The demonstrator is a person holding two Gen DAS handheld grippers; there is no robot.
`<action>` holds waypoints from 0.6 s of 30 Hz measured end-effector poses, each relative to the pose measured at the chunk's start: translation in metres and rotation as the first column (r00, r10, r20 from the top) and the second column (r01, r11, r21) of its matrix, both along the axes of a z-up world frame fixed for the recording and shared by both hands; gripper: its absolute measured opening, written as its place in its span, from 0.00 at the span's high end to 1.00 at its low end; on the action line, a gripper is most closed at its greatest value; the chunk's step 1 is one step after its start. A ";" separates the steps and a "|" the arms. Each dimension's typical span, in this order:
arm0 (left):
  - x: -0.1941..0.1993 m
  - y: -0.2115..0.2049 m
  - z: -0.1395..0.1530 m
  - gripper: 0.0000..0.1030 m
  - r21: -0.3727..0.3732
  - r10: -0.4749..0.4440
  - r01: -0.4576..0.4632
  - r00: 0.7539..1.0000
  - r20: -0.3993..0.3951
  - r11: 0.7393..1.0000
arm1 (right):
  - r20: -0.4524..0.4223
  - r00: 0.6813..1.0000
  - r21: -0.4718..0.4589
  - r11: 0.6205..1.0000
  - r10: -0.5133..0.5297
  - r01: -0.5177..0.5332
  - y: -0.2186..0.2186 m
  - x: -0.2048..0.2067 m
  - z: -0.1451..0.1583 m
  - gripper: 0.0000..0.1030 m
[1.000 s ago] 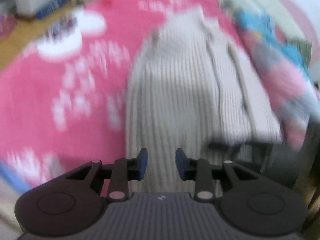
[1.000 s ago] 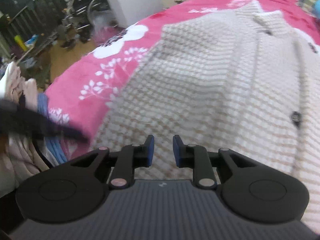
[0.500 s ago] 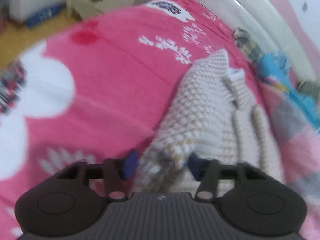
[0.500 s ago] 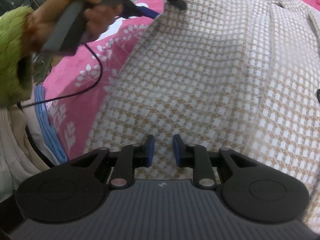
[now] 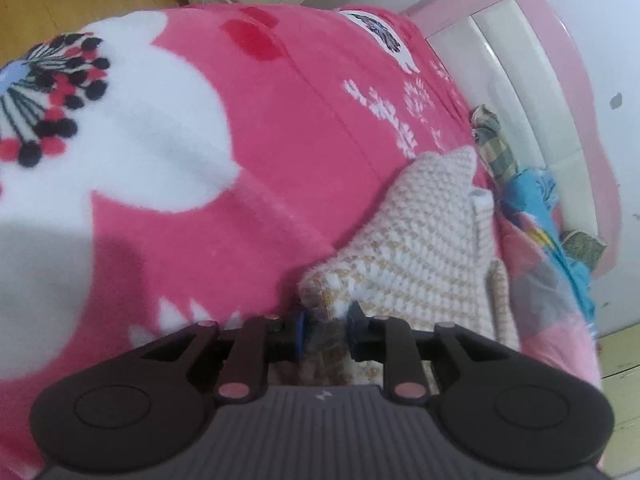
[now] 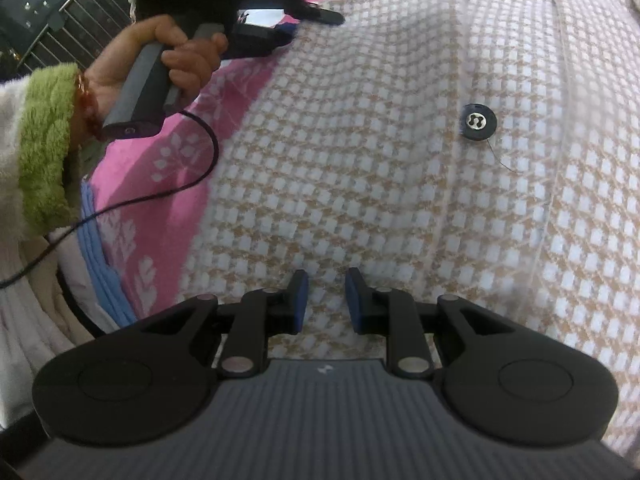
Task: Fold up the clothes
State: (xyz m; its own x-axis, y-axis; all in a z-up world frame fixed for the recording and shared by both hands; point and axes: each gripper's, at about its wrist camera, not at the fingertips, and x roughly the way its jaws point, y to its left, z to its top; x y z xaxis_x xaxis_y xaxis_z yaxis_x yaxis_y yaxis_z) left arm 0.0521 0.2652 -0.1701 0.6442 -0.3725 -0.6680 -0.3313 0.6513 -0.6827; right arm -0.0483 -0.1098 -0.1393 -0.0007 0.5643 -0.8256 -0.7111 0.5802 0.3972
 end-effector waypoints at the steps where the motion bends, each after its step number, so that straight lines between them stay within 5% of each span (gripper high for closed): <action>1: -0.003 0.002 0.007 0.72 0.030 0.000 0.000 1.000 0.003 1.000 | -0.016 1.000 0.008 1.000 -0.015 0.015 -0.002 0.002 0.004 0.80; 5: -0.019 0.010 0.036 0.68 0.123 0.034 -0.036 0.999 0.020 0.992 | -0.009 0.999 0.126 0.991 -0.033 0.034 -0.012 0.004 0.018 0.80; 7: -0.030 0.004 0.054 0.68 0.161 0.040 -0.047 0.998 0.049 0.986 | -0.021 1.000 0.070 0.997 -0.023 0.024 -0.006 0.003 0.003 0.81; 12: -0.040 -0.060 0.085 0.68 0.250 -0.142 0.108 0.982 0.122 0.962 | 0.014 1.000 0.053 0.998 -0.016 0.016 -0.004 -0.003 0.000 0.81; 16: -0.042 -0.104 0.063 0.67 0.297 -0.227 0.200 0.972 0.061 0.934 | 0.112 0.985 0.137 0.984 -0.130 0.114 -0.020 0.016 0.027 0.81; 18: -0.038 -0.110 0.043 0.68 0.337 -0.195 0.182 0.981 0.004 0.924 | 0.125 0.983 0.089 0.989 -0.133 0.122 -0.020 0.028 0.016 0.81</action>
State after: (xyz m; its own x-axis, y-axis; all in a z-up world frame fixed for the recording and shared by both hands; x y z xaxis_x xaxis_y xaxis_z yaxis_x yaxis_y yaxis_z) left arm 0.0145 0.1551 -0.1266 0.6102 -0.2494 -0.7520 -0.1592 0.8912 -0.4248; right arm -0.0202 -0.1297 -0.1237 0.1802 0.6174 -0.7657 -0.6823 0.6392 0.3549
